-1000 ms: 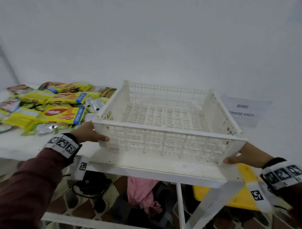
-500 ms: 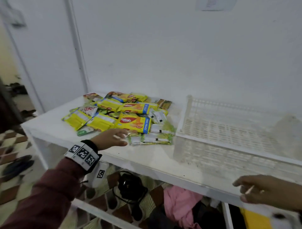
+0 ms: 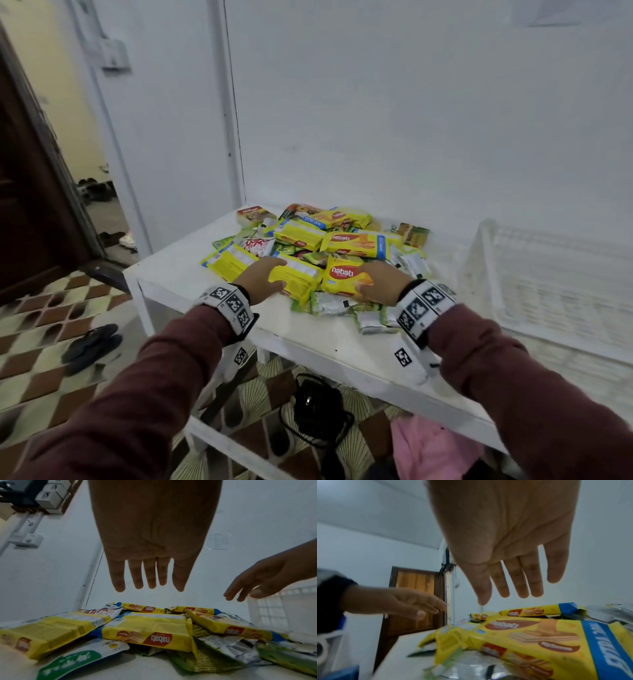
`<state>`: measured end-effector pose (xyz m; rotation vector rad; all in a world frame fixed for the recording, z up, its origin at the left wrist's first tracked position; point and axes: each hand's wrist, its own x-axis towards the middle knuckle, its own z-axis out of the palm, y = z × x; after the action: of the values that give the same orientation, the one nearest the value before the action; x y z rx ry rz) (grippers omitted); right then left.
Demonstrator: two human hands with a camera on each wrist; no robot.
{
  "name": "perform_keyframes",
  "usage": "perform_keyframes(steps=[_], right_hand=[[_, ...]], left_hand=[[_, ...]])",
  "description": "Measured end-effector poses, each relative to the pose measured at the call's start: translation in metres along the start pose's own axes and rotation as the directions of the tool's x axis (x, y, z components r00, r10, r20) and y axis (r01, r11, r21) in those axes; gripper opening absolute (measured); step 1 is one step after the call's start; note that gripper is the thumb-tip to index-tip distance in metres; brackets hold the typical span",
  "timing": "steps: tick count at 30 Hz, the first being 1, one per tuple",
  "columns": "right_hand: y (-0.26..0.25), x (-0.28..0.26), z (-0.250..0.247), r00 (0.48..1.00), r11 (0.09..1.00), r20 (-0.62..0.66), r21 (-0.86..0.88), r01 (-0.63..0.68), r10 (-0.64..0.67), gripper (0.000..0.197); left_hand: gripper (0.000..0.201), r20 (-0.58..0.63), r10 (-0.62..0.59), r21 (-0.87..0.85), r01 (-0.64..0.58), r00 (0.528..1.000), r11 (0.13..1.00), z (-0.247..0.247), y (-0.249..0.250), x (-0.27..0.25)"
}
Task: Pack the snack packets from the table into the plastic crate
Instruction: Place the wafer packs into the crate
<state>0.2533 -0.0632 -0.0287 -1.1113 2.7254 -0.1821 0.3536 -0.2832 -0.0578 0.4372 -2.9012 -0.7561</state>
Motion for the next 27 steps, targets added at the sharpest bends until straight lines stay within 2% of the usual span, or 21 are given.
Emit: perform_keyframes(steps=[4,7,13,18,21,25,27], right_hand=[[0.0,0.054,-0.003,0.992,0.976,0.068,-0.198,-0.087,0.102,0.048],[0.007,0.082,-0.002,0.985,0.953,0.113,-0.29,-0.091,0.129,0.048],[0.019,0.118,-0.002,0.956,0.927,0.242,-0.369,-0.068,0.166,0.075],[0.017,0.129,-0.011,0.936,0.919,0.316,-0.394,-0.021,0.157,0.077],[0.014,0.129,-0.018,0.934,0.908,0.328,-0.418,0.013,0.138,0.077],[0.01,0.13,-0.033,0.942,0.929,0.331,-0.364,0.074,0.054,0.072],[0.009,0.13,-0.048,0.948,0.948,0.318,-0.307,0.086,0.017,0.071]], left_hand=[[0.051,0.093,0.032,0.123,-0.044,0.995,0.991,0.002,-0.005,0.034],[0.051,0.16,0.032,0.18,-0.061,0.987,0.982,0.002,-0.012,0.062],[0.063,0.335,0.06,0.27,-0.157,0.94,0.95,0.002,-0.022,0.104],[0.075,0.433,0.027,0.422,-0.229,0.901,0.877,-0.003,-0.018,0.13],[0.07,0.493,0.033,0.437,-0.28,0.87,0.855,-0.007,-0.009,0.14],[0.052,0.565,0.046,0.325,-0.273,0.824,0.905,-0.017,-0.004,0.148],[0.039,0.543,0.097,0.287,-0.293,0.834,0.912,-0.028,-0.003,0.153]])
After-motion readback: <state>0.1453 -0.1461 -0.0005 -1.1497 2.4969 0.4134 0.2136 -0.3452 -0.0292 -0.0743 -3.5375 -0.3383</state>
